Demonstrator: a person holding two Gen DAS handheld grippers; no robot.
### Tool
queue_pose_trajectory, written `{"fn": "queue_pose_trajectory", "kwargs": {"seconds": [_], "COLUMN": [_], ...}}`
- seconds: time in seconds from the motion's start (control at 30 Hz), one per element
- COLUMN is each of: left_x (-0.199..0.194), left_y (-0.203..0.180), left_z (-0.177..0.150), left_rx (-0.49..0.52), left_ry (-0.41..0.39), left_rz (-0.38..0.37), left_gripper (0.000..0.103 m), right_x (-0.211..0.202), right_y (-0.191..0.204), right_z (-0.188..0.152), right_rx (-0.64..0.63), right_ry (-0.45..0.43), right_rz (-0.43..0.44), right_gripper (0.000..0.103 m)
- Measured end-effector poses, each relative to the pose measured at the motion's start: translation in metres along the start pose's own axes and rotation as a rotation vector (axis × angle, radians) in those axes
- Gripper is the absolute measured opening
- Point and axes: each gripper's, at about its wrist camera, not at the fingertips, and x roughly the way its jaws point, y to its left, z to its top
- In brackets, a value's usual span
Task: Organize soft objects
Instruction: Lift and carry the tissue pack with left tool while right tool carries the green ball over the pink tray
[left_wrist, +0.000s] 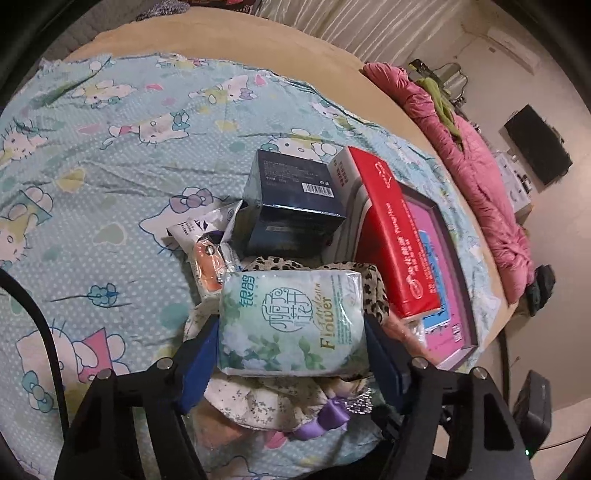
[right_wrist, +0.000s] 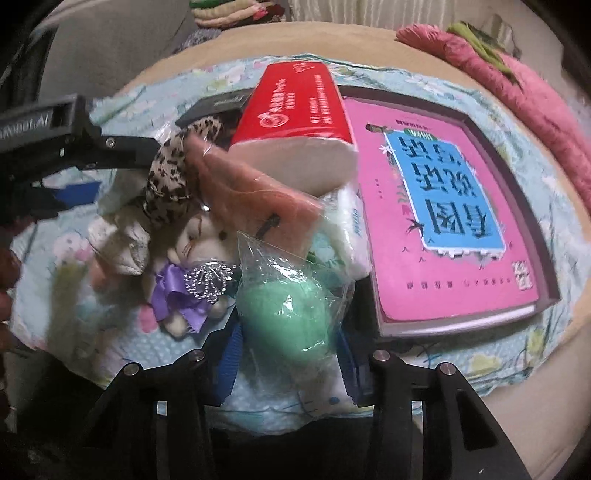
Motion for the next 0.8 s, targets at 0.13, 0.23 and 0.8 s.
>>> {"fn": "queue_pose_trajectory", "kwargs": {"seconds": [0.13, 0.23, 0.8], "left_x": [-0.01, -0.021, -0.07], "left_y": [0.003, 0.002, -0.046], "left_z": [0.002, 0.001, -0.028], "left_rx": [-0.017, -0.017, 0.124], "left_ry": [-0.017, -0.036, -0.123], "left_rz": [-0.016, -0.017, 0.048], "left_gripper": [0.072, 0.072, 0.072], "right_x": [-0.007, -0.01, -0.067], "right_y": [-0.012, -0.023, -0.024], "right_z": [-0.004, -0.004, -0.006], "right_rx": [0.071, 0.104, 0.126], "right_ry": [0.0, 0.0, -0.213], "right_rz": [0.084, 0.12, 0.171], "right_gripper": [0.047, 0.047, 0.047]}}
